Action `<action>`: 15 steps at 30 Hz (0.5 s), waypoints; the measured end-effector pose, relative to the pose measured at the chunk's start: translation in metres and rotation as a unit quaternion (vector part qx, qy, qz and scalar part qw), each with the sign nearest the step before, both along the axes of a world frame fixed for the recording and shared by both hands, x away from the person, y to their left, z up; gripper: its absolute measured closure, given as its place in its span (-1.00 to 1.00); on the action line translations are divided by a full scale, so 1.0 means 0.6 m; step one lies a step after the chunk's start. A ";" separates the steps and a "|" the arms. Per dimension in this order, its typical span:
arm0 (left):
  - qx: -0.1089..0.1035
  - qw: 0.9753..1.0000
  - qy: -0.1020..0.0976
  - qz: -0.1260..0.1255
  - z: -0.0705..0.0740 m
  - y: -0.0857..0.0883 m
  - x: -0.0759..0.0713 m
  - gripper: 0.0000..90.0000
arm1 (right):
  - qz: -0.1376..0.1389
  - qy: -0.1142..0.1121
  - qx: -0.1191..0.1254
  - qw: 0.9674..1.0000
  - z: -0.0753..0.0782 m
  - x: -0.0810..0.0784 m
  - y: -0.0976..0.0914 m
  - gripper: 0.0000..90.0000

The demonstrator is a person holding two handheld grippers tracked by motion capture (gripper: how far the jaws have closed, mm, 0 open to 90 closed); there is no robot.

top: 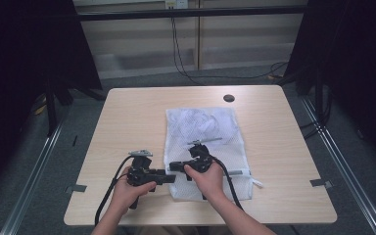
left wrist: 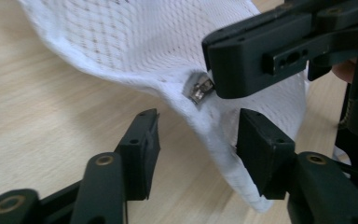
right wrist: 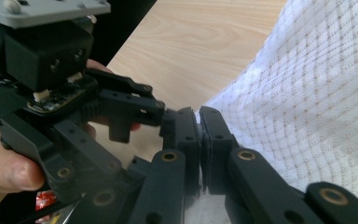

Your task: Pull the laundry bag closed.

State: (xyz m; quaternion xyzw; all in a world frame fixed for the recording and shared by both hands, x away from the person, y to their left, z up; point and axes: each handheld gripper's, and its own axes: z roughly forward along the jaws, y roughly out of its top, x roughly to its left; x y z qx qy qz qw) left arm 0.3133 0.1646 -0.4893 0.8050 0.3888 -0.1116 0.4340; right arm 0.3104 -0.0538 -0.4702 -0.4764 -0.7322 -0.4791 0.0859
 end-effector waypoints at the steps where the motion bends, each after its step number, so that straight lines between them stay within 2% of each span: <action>1: -0.001 1.000 0.002 -0.003 -0.001 0.000 0.002 0.18 | -0.001 0.003 0.001 1.000 0.000 0.000 0.000 0.93; 5: -0.017 1.000 0.015 -0.003 -0.004 -0.005 0.004 0.31 | 0.000 0.003 0.003 1.000 0.001 -0.001 0.002 0.93; 7: -0.010 1.000 0.015 -0.004 -0.006 -0.008 0.005 0.33 | 0.001 0.003 0.004 1.000 0.001 -0.001 0.002 0.93; 11: -0.016 1.000 0.019 -0.007 -0.010 -0.011 0.008 0.51 | 0.002 0.001 0.005 1.000 0.002 -0.002 0.002 0.93; 15: -0.014 1.000 0.015 -0.017 -0.009 -0.011 0.008 0.84 | 0.002 0.002 0.004 1.000 0.002 -0.002 0.000 0.93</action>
